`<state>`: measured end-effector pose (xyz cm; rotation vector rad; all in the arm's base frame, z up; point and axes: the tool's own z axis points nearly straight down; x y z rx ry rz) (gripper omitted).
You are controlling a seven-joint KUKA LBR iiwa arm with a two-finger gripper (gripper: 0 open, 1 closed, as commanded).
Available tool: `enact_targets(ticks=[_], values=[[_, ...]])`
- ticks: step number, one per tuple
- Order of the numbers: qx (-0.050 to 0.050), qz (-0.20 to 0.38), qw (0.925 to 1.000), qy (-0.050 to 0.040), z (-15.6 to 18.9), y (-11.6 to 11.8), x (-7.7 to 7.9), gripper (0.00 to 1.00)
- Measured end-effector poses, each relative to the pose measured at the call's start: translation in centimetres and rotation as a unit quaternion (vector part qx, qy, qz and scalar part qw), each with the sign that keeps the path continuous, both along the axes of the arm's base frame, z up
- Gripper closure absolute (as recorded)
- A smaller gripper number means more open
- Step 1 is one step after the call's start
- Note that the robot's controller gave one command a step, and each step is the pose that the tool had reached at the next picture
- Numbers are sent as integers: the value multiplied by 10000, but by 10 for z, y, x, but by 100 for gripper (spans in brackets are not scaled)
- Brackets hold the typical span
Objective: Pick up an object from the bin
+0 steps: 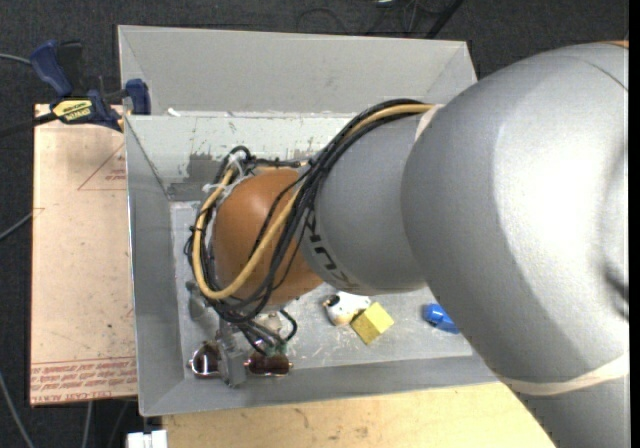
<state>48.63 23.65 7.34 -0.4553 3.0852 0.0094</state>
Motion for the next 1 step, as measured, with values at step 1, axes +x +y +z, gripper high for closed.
enact_targets(ticks=[1], values=[[-43,1326,9912,46,-1,-35,-3,100]])
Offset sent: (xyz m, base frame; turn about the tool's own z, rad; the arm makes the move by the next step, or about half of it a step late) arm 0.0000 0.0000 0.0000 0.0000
